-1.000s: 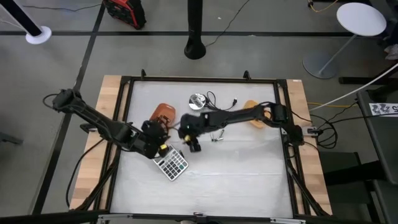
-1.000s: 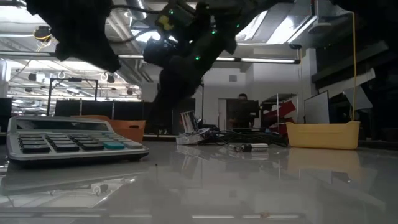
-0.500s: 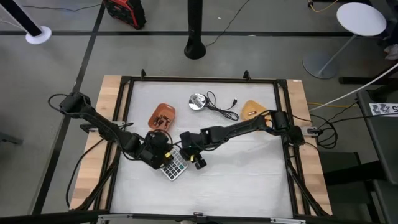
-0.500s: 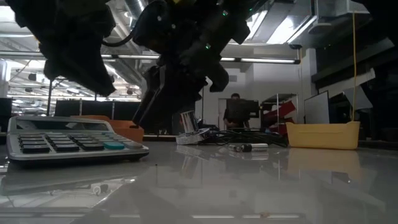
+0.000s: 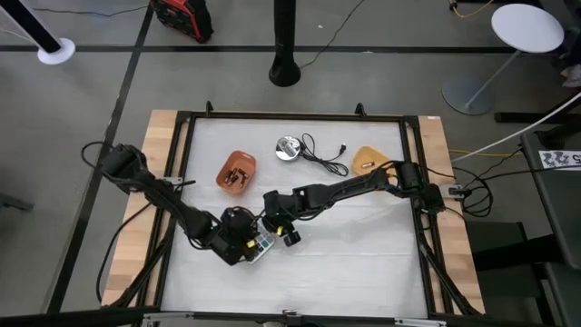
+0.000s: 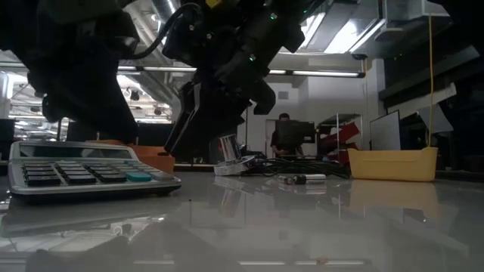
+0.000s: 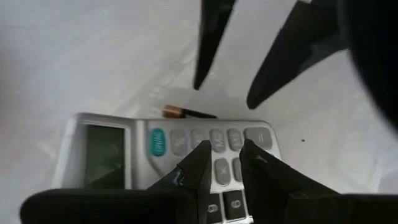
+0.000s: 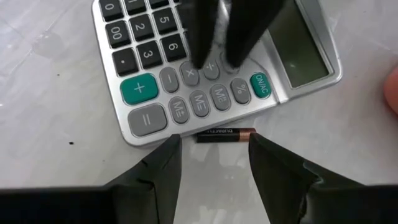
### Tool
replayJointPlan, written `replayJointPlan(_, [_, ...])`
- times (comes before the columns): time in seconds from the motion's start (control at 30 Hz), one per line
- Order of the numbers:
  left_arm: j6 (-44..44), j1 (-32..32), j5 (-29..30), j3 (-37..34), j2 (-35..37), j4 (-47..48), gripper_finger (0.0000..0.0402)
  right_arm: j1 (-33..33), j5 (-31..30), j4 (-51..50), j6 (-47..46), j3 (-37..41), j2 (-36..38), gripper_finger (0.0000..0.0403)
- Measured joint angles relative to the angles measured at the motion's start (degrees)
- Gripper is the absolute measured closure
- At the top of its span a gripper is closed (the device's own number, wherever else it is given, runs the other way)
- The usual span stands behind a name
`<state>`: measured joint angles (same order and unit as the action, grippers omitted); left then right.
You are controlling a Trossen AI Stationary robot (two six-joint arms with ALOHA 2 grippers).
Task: Sort batteries
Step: Adjust the silver calculator
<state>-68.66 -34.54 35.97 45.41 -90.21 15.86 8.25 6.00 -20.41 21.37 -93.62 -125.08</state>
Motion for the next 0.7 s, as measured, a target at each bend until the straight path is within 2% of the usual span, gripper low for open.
replayJointPlan(0.4, [-3.4,0.0,-6.8,0.0,-2.3,-0.8,0.0325,0.0,0.0,-0.3,-0.1,0.0,0.0,0.0221])
replayJointPlan(0.7, [-10.0,0.0,-10.5,0.3,-1.9,5.8,0.0325,0.0,0.0,-0.5,-0.1,0.0,-0.1,0.0221])
